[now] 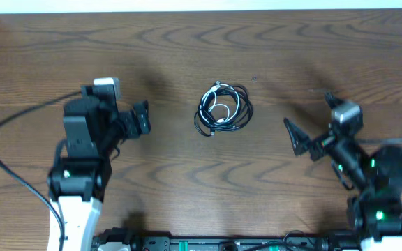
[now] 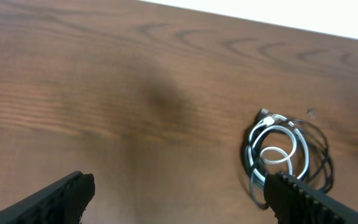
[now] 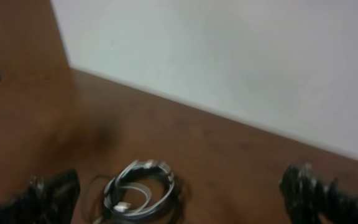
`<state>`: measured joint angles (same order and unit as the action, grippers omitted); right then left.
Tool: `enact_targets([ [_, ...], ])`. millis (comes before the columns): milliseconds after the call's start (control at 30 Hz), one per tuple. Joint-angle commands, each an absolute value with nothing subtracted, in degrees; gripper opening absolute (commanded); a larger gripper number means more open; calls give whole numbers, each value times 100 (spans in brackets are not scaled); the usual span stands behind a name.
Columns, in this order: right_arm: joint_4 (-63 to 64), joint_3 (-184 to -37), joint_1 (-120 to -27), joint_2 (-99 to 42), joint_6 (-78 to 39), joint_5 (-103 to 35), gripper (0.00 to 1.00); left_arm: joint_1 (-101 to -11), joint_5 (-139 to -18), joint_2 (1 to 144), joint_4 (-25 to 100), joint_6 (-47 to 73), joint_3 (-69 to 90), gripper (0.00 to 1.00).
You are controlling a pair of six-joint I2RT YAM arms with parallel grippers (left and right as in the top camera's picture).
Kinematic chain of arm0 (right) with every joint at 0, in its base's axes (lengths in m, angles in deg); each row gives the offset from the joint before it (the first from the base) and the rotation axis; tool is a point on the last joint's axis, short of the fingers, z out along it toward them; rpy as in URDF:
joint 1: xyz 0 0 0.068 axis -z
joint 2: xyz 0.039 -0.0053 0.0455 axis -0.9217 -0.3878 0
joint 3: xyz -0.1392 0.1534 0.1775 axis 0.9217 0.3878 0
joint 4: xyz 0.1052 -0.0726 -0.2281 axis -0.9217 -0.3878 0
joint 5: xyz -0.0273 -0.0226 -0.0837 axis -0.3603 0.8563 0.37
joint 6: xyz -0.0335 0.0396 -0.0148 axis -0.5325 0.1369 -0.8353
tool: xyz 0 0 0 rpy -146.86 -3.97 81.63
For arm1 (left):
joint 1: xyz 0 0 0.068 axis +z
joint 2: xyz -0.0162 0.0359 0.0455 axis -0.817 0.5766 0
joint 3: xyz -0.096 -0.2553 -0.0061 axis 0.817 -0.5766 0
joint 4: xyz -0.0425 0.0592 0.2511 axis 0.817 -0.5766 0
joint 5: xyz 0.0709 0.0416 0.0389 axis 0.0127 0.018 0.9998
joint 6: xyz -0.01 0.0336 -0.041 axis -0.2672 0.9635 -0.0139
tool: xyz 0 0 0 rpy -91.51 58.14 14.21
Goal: Untangle cables
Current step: 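Move both grippers forward toward the tangled cable bundle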
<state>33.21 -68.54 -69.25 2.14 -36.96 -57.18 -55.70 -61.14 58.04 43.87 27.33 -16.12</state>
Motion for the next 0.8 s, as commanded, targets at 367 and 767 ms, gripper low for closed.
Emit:
enact_targets([
  [367, 1010, -10611, -6949, -3185, -4129, -7143, 99, -6136, -6660, 7913, 3025, 2656, 1252, 93],
  [767, 1207, -10838, -6973, -4348, -3832, -7594, 99, -6367, -8481, 8943, 2590, 2658, 1269, 93],
])
